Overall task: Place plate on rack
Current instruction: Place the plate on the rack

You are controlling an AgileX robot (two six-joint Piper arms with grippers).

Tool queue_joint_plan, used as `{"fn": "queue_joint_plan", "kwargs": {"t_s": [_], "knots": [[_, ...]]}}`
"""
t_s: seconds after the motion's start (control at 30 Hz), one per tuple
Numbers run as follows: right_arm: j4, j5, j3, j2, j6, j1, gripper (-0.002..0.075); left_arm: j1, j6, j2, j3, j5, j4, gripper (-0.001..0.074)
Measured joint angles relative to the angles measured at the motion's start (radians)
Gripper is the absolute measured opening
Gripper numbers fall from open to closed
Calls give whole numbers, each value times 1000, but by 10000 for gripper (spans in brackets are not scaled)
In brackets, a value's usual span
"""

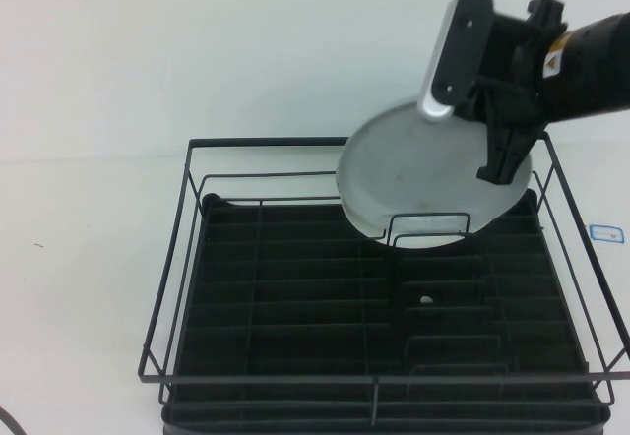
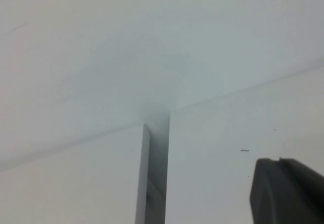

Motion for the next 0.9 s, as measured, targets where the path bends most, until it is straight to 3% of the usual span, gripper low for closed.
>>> {"fn": "queue_joint_plan", "kwargs": {"t_s": [0.7, 0.83, 0.9], "knots": [[-26, 65, 0, 96, 12, 0, 101, 0, -15, 0, 0, 0, 0, 1], [-27, 75, 0, 96, 25, 1, 153, 0, -15, 0, 0, 0, 0, 1], [-27, 98, 0, 96, 46, 1, 225, 0, -15, 0, 0, 0, 0, 1]]}}
